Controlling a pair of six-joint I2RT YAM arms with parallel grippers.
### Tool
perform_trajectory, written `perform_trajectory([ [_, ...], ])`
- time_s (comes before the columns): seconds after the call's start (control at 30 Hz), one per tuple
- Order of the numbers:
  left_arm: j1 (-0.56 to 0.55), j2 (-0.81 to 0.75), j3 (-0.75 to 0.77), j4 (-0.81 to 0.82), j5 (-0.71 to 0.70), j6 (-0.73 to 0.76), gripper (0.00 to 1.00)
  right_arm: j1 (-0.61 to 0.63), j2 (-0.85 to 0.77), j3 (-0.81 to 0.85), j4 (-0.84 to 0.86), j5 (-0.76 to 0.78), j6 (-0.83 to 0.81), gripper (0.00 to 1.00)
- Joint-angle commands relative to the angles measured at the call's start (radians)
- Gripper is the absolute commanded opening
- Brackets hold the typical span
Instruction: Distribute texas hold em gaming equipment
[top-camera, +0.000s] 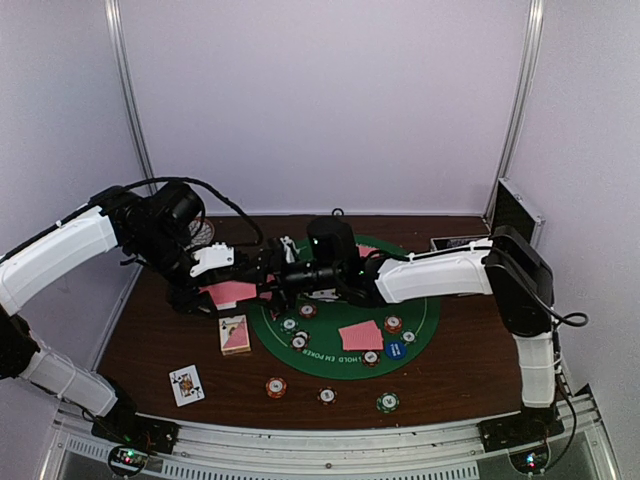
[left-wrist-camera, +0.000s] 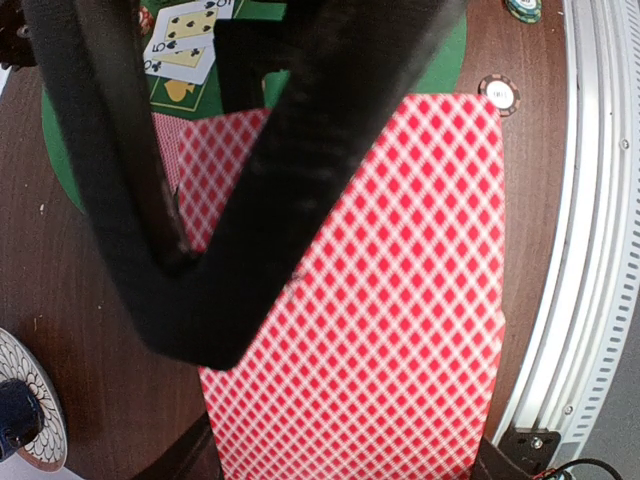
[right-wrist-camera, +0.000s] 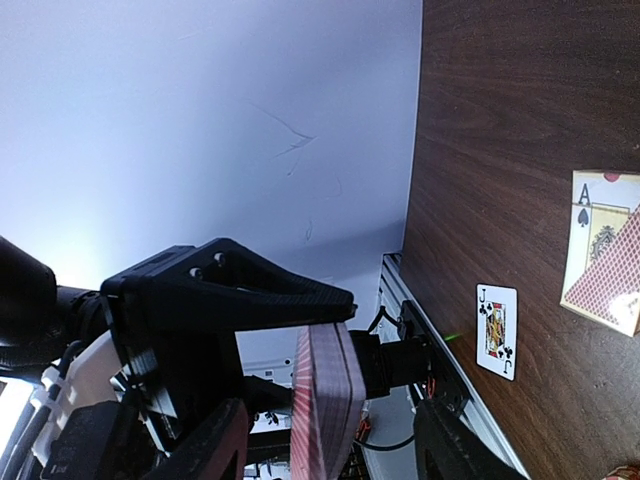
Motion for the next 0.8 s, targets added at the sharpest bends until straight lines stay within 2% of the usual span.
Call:
perform_trajectory([
  [0.0,0.001,-0.022,0.029,0.029,0.018,-0.006,0.22,-0.003,-0.051,0.013,-0.016,-0.030,-0.022,0.56],
  [0.1,0.001,-0.024,0.026,0.030,0.013,-0.005,0.22,-0.008,-0.063,0.010,-0.051,-0.040,-0.037,0.44],
  [0.43,0.001,-0.026,0.020,0.030,0.009,-0.002,0.22,-0.035,-0.121,-0.008,-0.144,-0.067,-0.095,0.14],
  [0.53,0.001,-0.025,0.017,0.029,0.006,0.000,0.22,-0.045,-0.135,-0.012,-0.157,-0.076,-0.102,0.10],
  [0.63,0.001,-0.027,0.011,0.029,-0.005,0.003,0.22,-0.060,-0.147,-0.010,-0.180,-0.088,-0.109,0.00],
  [0.77,0.001,-0.028,0.008,0.028,-0.019,0.007,0.22,-0.091,-0.186,-0.019,-0.224,-0.096,-0.139,0.00],
])
